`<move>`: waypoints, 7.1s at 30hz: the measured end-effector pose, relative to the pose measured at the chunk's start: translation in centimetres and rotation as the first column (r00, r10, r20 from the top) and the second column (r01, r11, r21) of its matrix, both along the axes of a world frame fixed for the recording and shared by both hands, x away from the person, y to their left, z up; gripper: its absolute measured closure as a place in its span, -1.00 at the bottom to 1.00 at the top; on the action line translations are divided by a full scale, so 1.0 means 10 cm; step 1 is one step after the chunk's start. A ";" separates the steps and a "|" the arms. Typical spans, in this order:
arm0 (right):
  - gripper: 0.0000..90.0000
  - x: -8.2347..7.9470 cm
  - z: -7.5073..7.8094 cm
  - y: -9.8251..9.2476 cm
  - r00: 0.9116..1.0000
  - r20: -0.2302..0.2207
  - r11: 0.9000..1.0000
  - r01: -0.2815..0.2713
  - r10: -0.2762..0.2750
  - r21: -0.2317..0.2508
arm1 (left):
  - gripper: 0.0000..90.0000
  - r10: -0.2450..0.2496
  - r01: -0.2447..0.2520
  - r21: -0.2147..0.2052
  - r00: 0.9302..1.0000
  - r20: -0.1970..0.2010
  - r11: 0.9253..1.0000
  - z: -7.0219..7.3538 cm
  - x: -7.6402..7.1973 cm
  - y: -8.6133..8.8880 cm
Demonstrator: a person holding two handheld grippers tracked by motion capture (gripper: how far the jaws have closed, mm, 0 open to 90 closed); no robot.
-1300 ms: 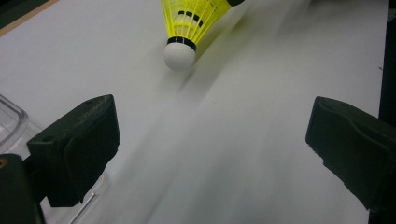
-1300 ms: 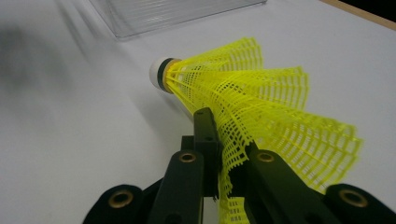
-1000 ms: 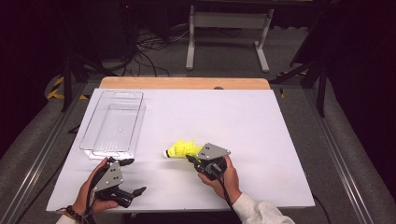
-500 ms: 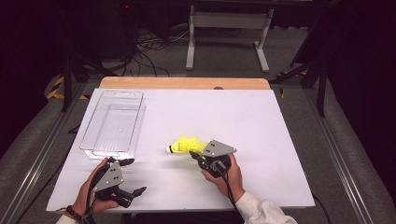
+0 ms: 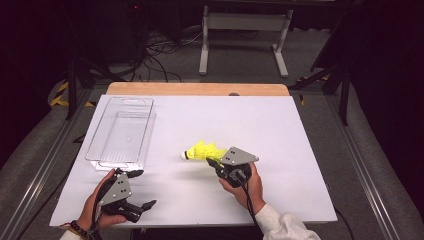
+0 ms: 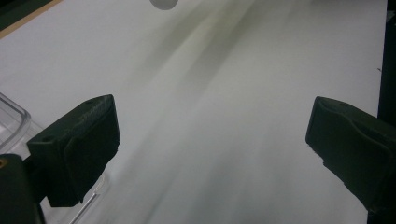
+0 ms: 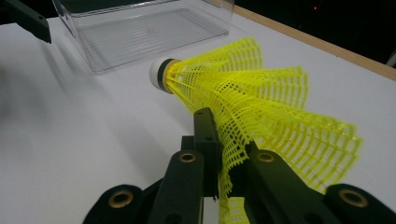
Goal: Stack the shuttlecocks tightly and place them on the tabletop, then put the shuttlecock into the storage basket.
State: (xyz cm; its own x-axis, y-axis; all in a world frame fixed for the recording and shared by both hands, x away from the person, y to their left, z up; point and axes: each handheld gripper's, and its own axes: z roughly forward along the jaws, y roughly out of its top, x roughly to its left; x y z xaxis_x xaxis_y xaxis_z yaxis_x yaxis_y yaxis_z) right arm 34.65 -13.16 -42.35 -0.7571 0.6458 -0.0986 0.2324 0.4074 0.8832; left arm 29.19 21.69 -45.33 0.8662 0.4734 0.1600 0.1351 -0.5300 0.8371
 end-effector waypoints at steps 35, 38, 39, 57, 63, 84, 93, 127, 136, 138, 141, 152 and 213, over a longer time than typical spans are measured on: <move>0.95 0.05 0.22 0.00 0.999 0.043 0.999 0.002 -0.004 0.052 | -0.93 -0.003 0.004 -0.027 0.999 0.033 1.000 0.04 -0.03 0.01; 0.95 0.07 0.24 0.02 0.999 0.044 0.999 0.000 -0.003 0.054 | -0.93 -0.006 0.007 -0.032 0.999 0.037 0.999 0.04 -0.04 0.02; 0.95 0.07 0.25 0.02 0.999 0.046 0.998 0.000 -0.002 0.055 | -0.93 -0.006 0.007 -0.034 0.999 0.038 0.999 0.04 -0.04 0.02; 0.95 0.13 0.36 0.18 0.998 0.066 0.997 -0.023 0.019 0.067 | -0.93 -0.009 0.011 -0.040 0.999 0.036 0.999 0.05 -0.04 0.03; 0.95 0.15 0.37 0.25 0.997 0.071 0.997 -0.035 0.029 0.074 | -0.93 -0.006 0.008 -0.041 0.999 0.039 0.999 0.05 -0.04 0.03; 0.95 0.24 0.41 0.52 0.995 0.080 0.995 -0.072 0.066 0.074 | -0.93 -0.001 0.003 -0.053 0.999 0.037 0.999 0.05 -0.05 0.05; 0.95 0.31 0.40 0.65 0.994 0.074 0.993 -0.090 0.085 0.077 | -0.93 0.000 0.002 -0.058 0.999 0.036 0.998 0.05 -0.05 0.07; 0.95 0.51 0.44 0.96 0.991 0.075 0.992 -0.113 0.109 0.063 | -0.94 -0.006 0.008 -0.077 0.999 0.032 0.997 0.05 -0.06 0.10; 0.95 0.51 0.44 1.02 0.990 0.078 0.991 -0.120 0.115 0.065 | -0.94 -0.007 0.009 -0.077 1.000 0.028 0.997 0.05 -0.06 0.10; 0.95 0.51 0.44 1.04 0.990 0.078 0.991 -0.124 0.119 0.059 | -0.94 -0.007 0.009 -0.077 1.000 0.028 0.997 0.05 -0.06 0.10; 0.95 0.51 0.43 1.07 0.989 0.078 0.990 -0.128 0.124 0.058 | -0.94 -0.005 0.007 -0.079 1.000 0.028 0.997 0.05 -0.06 0.10; 0.95 0.48 0.39 1.21 0.986 0.072 0.987 -0.155 0.152 0.039 | -0.94 -0.004 0.006 -0.087 1.000 0.027 0.996 0.05 -0.06 0.11; 0.95 0.51 0.33 1.81 0.970 0.052 0.971 -0.239 0.239 -0.007 | -0.93 0.004 -0.001 -0.110 1.000 0.023 0.994 0.06 -0.09 0.18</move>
State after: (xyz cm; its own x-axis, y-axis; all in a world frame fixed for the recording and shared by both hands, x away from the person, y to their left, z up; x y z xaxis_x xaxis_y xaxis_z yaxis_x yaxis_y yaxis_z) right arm 39.76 4.90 -39.01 -0.8833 0.4466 -0.1425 0.0821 0.4466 0.8910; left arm 28.25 23.45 -44.77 0.8617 0.4915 0.1262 0.1166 -0.4338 0.8934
